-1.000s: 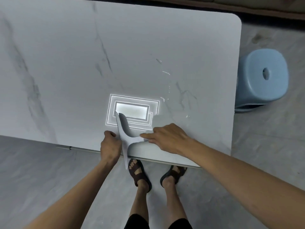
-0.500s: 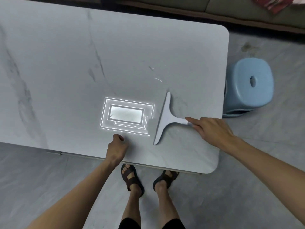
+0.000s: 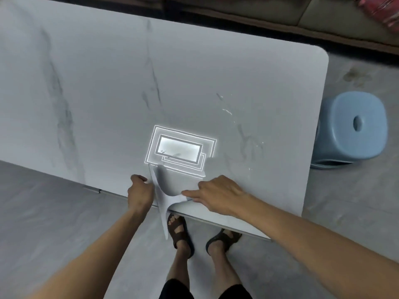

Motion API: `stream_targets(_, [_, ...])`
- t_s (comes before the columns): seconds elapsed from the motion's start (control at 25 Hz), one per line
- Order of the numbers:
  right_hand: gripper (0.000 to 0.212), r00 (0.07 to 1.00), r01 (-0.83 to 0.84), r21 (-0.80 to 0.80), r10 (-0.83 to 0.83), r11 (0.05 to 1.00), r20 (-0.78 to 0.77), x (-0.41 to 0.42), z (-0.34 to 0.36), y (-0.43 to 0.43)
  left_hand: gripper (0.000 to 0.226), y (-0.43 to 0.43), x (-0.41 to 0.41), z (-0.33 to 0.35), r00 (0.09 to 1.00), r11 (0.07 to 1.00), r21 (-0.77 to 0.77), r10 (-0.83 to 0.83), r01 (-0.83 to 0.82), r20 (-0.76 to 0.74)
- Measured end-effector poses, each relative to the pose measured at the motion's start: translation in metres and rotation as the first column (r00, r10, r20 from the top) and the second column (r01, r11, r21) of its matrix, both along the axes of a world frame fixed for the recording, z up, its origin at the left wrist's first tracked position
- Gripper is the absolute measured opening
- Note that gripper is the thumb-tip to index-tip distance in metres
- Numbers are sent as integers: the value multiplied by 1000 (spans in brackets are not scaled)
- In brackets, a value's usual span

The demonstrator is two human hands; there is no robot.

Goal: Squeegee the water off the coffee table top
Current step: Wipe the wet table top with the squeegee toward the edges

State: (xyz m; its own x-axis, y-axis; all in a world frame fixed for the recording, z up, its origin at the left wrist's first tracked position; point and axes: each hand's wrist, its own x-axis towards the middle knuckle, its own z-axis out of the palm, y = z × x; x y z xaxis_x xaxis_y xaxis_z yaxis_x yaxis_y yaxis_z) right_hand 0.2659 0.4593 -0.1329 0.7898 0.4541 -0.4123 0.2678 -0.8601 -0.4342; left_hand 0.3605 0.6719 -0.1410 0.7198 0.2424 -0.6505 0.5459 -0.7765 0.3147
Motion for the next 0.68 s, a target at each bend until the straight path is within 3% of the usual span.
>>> stream_targets(0.12, [40,998,-52,-46,54,998,32,41,-20,41,21,34,-1,-5,999,1000,0,5,-5,-33])
stream_targets(0.24, [39,993,43,-112,-30,993,113,54,-30,28,22,37,0,-9,996,998,-15,-66,66,-53])
stream_targets(0.4, [36,961,266,-177,-244,948,133,24,-24,-49,19,5,-3,-5,976,977,-68,-206,202,-67])
stream_targets(0.68, [40,839,544,-318,-518,776,170,-69,26,-182,17,-76,5,8,933,923,-182,-353,338,-61])
